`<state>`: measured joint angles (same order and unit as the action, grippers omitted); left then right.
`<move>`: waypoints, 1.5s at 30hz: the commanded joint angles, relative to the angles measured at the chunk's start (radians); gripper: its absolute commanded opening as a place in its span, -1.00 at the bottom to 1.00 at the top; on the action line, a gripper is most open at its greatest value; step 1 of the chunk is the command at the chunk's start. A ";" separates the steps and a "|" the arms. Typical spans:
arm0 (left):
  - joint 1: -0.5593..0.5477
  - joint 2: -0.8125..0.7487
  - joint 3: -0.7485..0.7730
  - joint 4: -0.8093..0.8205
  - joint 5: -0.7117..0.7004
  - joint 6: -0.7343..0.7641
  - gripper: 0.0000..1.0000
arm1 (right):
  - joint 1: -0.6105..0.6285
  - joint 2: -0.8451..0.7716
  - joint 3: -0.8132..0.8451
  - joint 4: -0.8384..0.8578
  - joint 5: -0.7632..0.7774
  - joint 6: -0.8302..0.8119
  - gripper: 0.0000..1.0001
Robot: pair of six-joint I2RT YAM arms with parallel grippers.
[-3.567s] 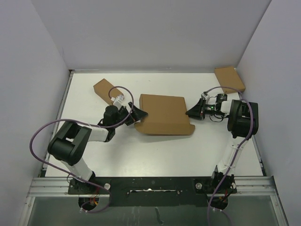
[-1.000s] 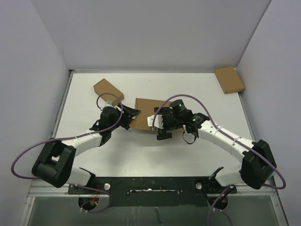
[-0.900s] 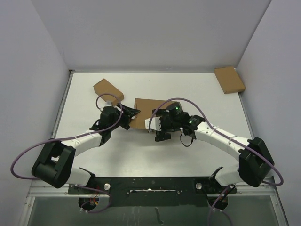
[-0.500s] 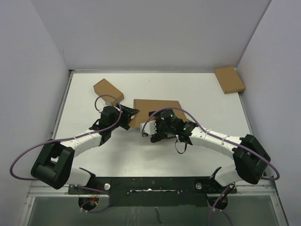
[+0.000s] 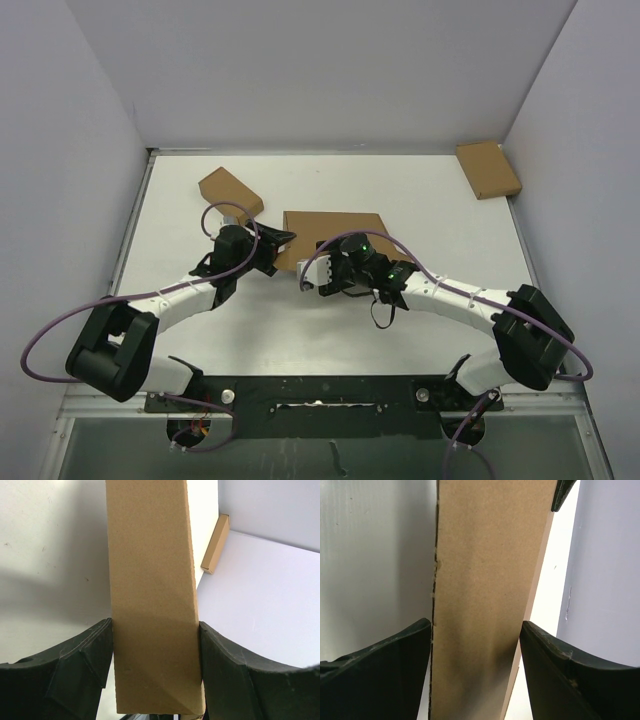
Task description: Fold the paper box
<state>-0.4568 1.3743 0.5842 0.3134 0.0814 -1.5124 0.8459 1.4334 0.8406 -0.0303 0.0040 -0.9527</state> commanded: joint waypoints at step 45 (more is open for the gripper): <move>-0.002 -0.565 -0.184 -0.059 -0.040 0.680 0.96 | -0.544 0.030 0.434 -0.246 -0.819 0.878 -0.09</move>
<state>-0.4568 0.8532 0.4305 0.2295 0.0212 -0.9295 0.3565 1.4139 1.1915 -0.2928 -0.6159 -0.3099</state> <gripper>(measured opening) 0.979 0.629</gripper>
